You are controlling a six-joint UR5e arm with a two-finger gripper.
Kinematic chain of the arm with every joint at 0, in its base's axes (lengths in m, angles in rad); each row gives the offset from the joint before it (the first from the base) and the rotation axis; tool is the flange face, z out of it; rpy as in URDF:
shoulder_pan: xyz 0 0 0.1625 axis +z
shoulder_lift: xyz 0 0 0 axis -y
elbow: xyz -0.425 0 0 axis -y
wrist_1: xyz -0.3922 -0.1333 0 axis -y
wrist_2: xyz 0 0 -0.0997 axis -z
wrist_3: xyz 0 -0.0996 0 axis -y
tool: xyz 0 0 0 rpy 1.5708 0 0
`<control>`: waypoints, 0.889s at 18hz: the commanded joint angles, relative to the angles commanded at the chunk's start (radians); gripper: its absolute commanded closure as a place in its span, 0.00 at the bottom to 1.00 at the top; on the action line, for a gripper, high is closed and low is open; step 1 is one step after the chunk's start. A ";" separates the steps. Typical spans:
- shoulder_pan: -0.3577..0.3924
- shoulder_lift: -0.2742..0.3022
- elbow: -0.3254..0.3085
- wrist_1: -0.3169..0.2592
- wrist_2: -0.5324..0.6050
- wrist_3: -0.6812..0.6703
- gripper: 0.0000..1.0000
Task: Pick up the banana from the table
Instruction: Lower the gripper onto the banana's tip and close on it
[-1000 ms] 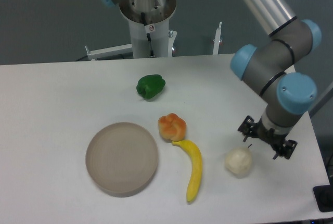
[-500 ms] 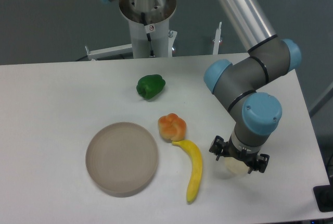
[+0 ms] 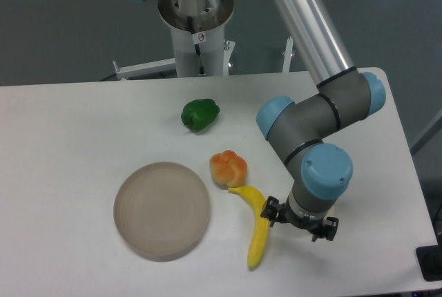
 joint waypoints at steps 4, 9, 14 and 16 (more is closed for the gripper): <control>-0.021 -0.018 -0.012 0.005 0.000 -0.020 0.00; -0.037 -0.031 -0.017 0.006 0.015 -0.031 0.04; -0.042 -0.037 -0.015 0.009 0.015 -0.049 0.43; -0.045 -0.046 -0.003 0.009 0.014 -0.091 0.62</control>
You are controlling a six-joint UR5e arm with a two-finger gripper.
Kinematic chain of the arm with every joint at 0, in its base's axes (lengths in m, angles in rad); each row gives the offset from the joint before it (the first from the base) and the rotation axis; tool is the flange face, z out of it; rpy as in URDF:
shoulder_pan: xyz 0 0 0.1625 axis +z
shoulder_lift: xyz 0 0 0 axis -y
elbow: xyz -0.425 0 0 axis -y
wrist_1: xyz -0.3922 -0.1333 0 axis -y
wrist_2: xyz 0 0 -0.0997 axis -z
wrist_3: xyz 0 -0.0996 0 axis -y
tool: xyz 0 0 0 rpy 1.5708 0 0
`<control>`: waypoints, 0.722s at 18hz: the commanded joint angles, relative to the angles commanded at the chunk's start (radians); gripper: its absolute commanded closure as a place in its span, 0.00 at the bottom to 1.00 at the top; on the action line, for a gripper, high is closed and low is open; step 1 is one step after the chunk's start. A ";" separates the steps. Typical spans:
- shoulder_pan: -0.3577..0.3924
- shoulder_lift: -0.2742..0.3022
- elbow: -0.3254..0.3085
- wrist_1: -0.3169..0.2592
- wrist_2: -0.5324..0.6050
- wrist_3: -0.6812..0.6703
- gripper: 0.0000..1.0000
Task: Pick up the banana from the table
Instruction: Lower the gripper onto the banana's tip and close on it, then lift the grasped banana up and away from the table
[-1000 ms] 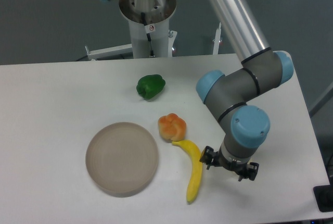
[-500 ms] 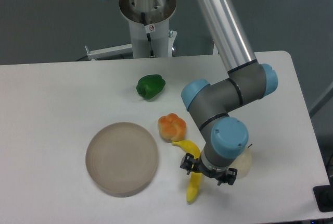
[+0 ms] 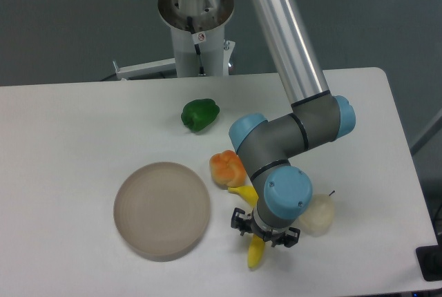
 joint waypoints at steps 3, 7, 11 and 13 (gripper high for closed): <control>0.000 -0.002 0.009 0.002 0.000 0.001 0.76; 0.006 0.012 0.015 -0.005 -0.003 0.008 0.88; 0.037 0.037 0.046 -0.011 -0.003 0.061 0.90; 0.047 0.061 0.046 -0.012 -0.006 0.154 0.90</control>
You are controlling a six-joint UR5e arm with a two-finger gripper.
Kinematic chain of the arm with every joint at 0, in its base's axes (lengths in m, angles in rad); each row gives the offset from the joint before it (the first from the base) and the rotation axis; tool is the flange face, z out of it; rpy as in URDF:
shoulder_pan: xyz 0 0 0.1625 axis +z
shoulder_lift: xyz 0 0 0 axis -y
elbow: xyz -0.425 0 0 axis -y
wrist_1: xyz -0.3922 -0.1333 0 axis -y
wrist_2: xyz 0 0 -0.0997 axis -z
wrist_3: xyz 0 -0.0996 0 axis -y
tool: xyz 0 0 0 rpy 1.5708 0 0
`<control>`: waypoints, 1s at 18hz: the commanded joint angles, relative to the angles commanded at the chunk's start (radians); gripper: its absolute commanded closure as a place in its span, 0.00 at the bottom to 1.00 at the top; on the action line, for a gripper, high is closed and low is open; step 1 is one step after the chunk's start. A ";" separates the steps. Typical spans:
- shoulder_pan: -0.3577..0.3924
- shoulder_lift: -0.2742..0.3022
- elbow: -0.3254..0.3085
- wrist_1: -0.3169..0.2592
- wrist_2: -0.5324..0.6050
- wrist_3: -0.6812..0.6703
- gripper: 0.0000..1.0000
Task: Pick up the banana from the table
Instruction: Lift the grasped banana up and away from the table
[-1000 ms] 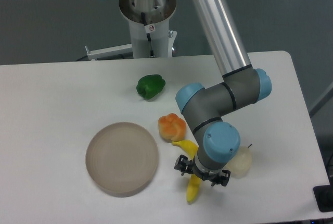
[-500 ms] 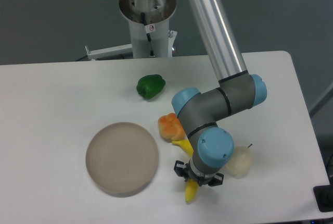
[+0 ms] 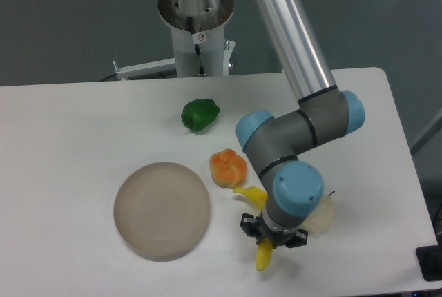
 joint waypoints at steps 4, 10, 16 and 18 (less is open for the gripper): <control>0.081 0.066 -0.003 -0.078 -0.003 0.166 0.90; 0.189 0.114 -0.002 -0.210 0.006 0.430 0.90; 0.239 0.114 0.002 -0.203 0.020 0.640 0.88; 0.244 0.114 0.003 -0.198 0.021 0.710 0.89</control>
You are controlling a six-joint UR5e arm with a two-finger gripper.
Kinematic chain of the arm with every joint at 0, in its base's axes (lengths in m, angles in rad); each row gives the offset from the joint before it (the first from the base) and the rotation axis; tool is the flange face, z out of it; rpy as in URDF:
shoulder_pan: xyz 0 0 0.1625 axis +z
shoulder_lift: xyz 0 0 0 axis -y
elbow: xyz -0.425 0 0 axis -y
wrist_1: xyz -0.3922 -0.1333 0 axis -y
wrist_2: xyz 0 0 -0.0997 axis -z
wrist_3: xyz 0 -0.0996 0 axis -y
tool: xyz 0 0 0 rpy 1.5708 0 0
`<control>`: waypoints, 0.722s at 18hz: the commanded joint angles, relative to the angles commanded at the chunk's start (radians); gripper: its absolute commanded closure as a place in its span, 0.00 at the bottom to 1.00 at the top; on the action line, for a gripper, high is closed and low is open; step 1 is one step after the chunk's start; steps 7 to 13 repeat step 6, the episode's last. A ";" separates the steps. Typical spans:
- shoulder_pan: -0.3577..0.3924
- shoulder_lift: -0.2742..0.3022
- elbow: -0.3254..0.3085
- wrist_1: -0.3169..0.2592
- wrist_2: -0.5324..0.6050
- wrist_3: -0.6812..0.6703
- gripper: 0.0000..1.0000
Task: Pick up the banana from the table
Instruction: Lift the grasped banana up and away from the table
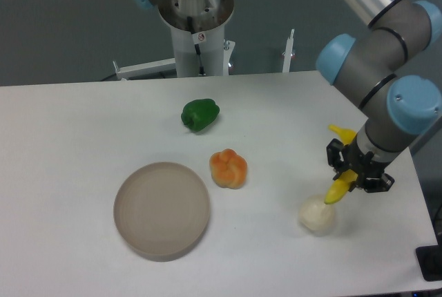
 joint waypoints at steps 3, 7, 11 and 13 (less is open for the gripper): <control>0.014 -0.002 0.002 -0.002 0.000 0.051 0.88; 0.014 -0.002 0.000 0.002 0.005 0.053 0.88; 0.014 -0.002 0.000 0.002 0.005 0.053 0.88; 0.014 -0.002 0.000 0.002 0.005 0.053 0.88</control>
